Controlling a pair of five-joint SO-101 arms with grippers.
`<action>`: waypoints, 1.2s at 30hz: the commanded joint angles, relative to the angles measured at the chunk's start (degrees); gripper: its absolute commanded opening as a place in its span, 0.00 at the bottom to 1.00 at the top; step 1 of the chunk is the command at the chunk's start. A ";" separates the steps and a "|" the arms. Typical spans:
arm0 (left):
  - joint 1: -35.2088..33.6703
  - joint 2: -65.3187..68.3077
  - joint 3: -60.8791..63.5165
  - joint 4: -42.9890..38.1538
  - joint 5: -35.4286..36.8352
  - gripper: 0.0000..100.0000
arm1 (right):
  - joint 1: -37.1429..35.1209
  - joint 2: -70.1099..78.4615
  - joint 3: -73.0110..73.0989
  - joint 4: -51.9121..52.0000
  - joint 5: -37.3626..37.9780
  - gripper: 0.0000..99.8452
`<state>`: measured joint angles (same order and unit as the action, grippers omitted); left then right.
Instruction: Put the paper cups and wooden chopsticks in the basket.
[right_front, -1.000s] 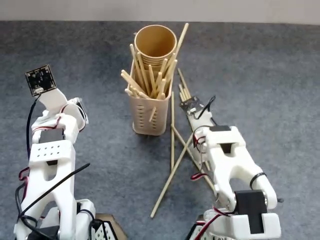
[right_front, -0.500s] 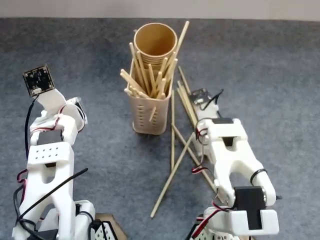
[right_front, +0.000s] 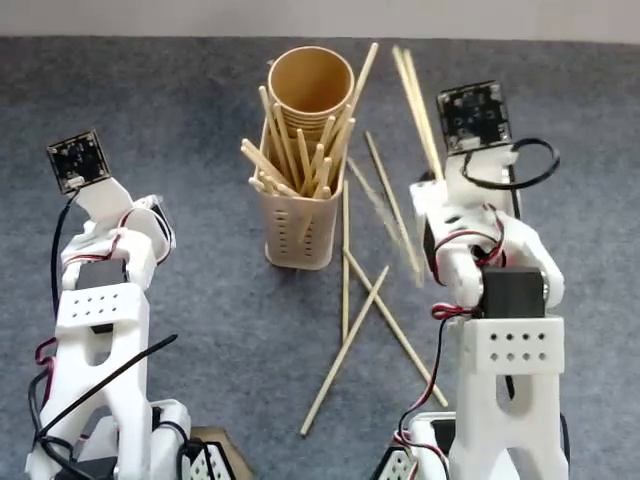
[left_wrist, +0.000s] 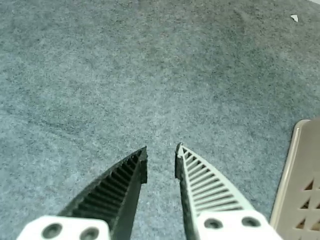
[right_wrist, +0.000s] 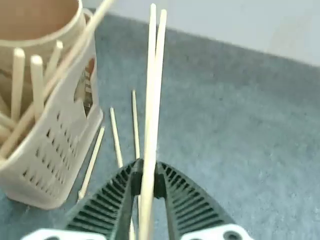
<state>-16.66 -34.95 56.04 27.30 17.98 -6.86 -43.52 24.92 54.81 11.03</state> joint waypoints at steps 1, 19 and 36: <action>1.19 -0.75 -0.22 -0.88 -0.09 0.11 | 0.84 -2.24 -2.86 -2.42 -0.97 0.00; 1.19 -0.75 -0.22 -1.05 -0.09 0.11 | -15.34 -11.30 3.91 -36.18 -11.60 0.00; 4.26 -0.75 0.40 -1.05 -3.25 0.11 | -28.62 -17.27 31.25 -62.02 -3.52 0.00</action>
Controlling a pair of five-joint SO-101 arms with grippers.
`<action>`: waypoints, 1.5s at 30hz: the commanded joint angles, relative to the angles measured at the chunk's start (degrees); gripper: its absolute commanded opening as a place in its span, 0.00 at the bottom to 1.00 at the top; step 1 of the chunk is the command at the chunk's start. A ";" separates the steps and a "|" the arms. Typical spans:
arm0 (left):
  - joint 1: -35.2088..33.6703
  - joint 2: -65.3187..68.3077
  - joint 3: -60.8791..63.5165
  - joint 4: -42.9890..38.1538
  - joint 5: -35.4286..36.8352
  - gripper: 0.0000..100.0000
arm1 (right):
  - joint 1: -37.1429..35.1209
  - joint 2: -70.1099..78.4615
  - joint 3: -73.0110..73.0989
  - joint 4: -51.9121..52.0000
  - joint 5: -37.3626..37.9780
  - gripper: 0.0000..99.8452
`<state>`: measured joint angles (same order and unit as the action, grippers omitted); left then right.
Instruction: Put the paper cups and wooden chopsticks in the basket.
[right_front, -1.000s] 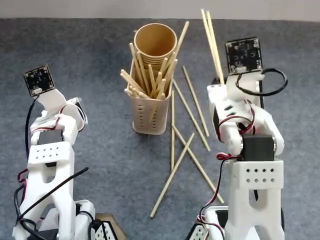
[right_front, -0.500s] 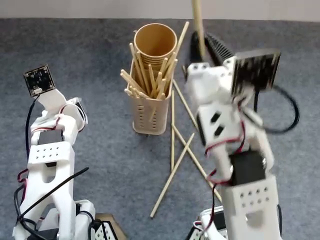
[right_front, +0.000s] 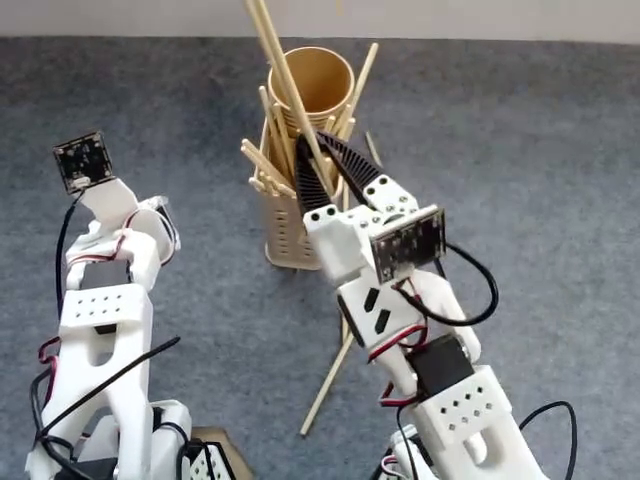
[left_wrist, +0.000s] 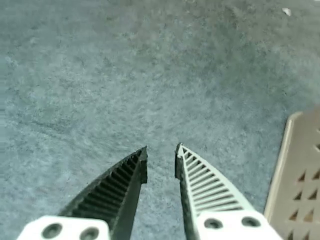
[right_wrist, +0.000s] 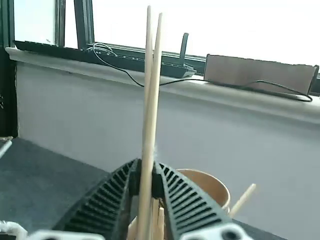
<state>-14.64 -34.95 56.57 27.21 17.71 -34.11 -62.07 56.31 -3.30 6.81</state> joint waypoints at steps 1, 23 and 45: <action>2.59 -0.75 0.31 -1.05 -4.40 0.11 | -1.54 2.77 -0.31 -5.49 0.70 0.00; 7.25 -0.75 -89.45 60.31 -5.54 0.20 | -0.31 -4.09 -2.07 13.32 -1.49 0.00; 19.03 5.85 -84.44 55.91 -5.45 0.29 | -5.85 -19.03 0.66 21.49 -1.49 0.00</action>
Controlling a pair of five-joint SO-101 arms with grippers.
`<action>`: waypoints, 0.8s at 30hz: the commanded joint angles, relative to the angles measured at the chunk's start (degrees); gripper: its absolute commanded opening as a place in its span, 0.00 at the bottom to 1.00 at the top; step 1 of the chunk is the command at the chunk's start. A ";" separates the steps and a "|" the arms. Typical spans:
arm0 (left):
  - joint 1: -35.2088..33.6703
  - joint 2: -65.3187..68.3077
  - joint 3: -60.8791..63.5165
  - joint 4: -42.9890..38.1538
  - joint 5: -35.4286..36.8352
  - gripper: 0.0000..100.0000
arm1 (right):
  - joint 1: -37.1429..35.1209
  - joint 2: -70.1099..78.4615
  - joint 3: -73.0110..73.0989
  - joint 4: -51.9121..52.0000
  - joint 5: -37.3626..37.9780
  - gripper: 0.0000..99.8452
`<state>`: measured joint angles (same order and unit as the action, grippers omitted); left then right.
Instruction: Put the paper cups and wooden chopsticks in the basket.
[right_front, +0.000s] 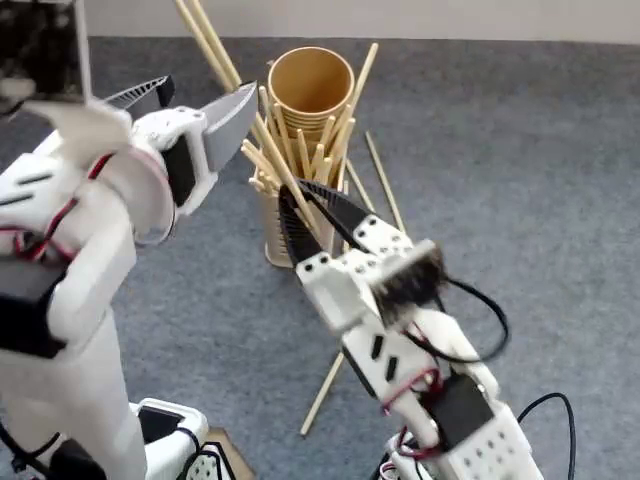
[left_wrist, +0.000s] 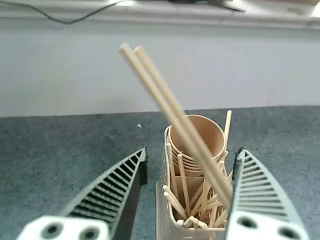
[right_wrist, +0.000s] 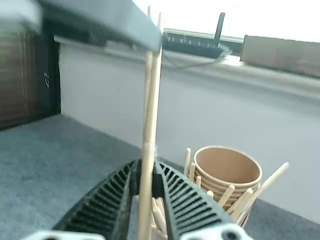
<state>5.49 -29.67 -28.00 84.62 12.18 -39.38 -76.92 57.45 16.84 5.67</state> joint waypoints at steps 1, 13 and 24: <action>-1.27 1.19 0.13 -1.49 0.09 0.29 | -0.57 -4.79 -0.66 1.80 -0.35 0.00; -2.24 7.78 -0.13 -5.98 2.55 0.28 | -0.84 -5.05 -0.40 3.38 -2.29 0.00; 6.64 11.38 -0.22 -8.35 -8.00 0.00 | -0.57 -4.88 0.92 3.38 -2.20 0.00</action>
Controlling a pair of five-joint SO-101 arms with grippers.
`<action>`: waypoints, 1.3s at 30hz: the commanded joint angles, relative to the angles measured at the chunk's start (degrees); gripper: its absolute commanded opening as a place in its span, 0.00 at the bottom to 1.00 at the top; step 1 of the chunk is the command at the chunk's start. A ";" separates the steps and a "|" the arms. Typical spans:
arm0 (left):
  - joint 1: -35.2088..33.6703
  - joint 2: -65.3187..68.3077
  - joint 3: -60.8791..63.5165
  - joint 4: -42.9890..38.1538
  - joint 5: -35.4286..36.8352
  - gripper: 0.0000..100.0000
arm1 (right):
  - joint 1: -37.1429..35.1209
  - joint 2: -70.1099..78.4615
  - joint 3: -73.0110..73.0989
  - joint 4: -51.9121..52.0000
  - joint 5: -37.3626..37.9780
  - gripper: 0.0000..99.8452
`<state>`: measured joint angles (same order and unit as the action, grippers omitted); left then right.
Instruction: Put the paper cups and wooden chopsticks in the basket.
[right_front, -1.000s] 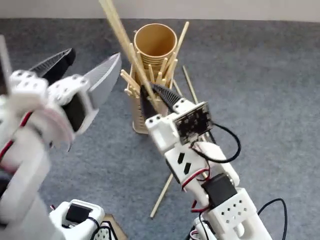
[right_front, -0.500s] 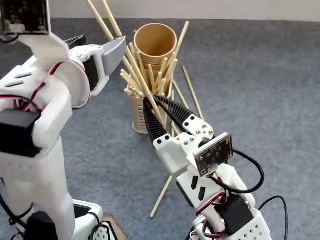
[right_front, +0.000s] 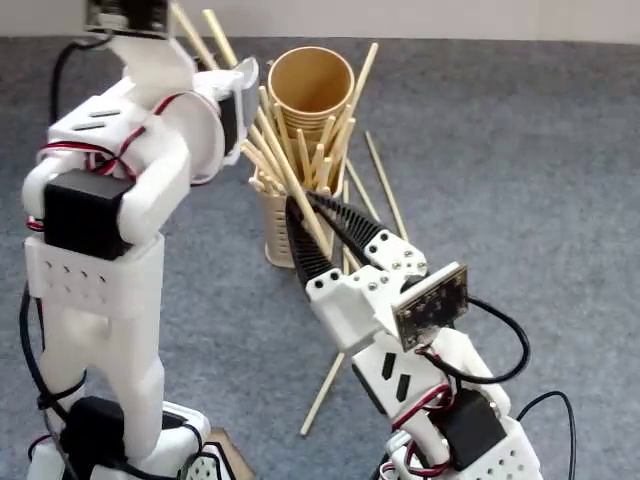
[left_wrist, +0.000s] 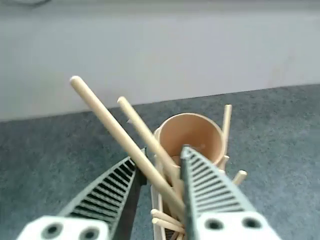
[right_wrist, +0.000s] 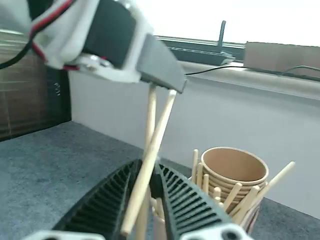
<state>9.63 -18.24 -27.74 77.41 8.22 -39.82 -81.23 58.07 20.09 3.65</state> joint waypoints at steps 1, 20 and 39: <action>2.86 -0.13 -0.48 -1.49 -4.22 0.01 | -0.04 -0.57 0.92 0.04 -0.18 0.00; -7.69 0.31 -6.73 -10.20 -9.67 0.00 | 14.99 -0.92 3.38 10.07 8.35 0.00; -23.34 0.40 1.71 15.47 -9.76 0.10 | 38.11 -0.48 19.30 28.44 9.85 0.13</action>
<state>-11.65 -17.71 -29.93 85.41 -1.19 -2.73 -81.49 77.41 46.02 12.35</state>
